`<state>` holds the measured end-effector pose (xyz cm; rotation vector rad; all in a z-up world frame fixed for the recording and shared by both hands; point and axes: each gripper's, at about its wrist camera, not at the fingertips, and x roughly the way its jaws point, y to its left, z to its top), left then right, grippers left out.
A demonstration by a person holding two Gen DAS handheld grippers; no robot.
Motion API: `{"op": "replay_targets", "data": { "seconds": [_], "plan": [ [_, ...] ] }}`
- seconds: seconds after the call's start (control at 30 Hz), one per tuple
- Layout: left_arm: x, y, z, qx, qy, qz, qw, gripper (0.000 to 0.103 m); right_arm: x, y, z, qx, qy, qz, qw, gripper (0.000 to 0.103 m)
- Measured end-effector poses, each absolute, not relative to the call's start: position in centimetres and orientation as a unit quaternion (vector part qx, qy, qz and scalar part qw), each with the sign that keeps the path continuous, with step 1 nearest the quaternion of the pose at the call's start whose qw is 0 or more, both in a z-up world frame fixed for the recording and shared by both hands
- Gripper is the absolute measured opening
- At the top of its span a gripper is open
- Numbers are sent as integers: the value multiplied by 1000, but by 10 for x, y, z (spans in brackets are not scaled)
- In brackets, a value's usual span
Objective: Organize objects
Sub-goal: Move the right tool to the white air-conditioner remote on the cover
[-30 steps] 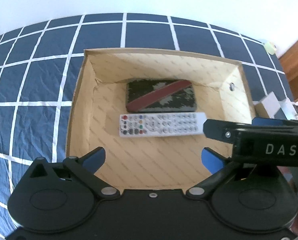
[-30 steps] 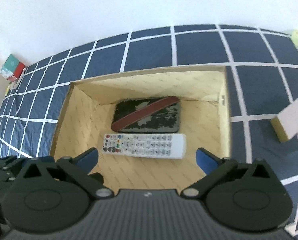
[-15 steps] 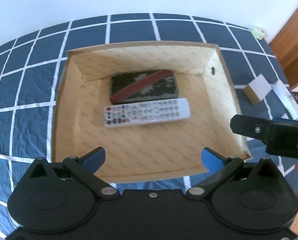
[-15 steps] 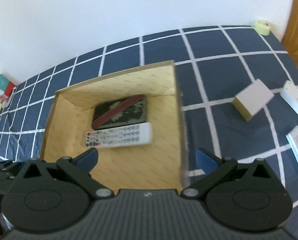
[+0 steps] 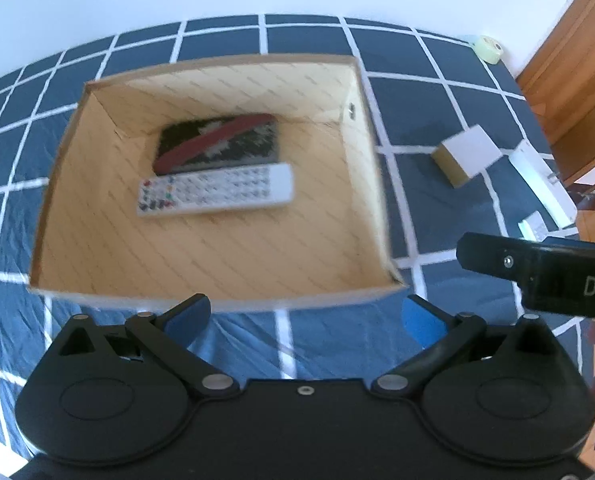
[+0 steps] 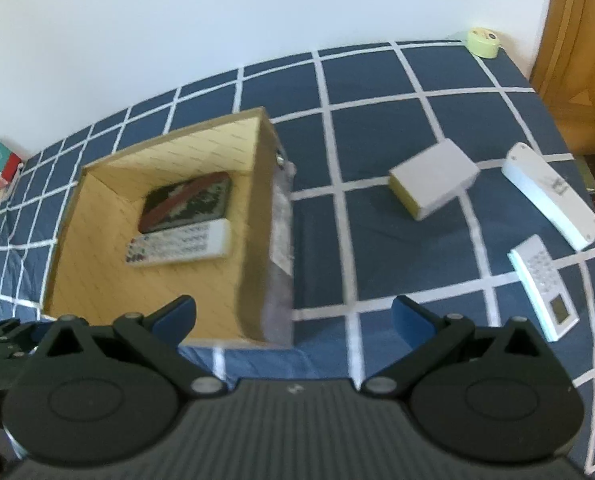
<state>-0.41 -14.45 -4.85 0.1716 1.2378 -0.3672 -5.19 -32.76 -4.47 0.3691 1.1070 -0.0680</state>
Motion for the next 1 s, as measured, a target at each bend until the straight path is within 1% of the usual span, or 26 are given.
{"op": "replay_targets", "data": {
  "seconds": [0.2,0.47,1.0],
  "plan": [
    [-35,-176,-63,77,588,-160,789,103,-75,-363,-57,168,538,-26,826,103],
    [-70,-216,-97,65,609,-150,776,103,-102,-398,-86,162,564,-6,810,103],
    [-103,-254,-167,30,661,-142,736,103,-120,-428,-159,150,628,26,763,103]
  ]
}}
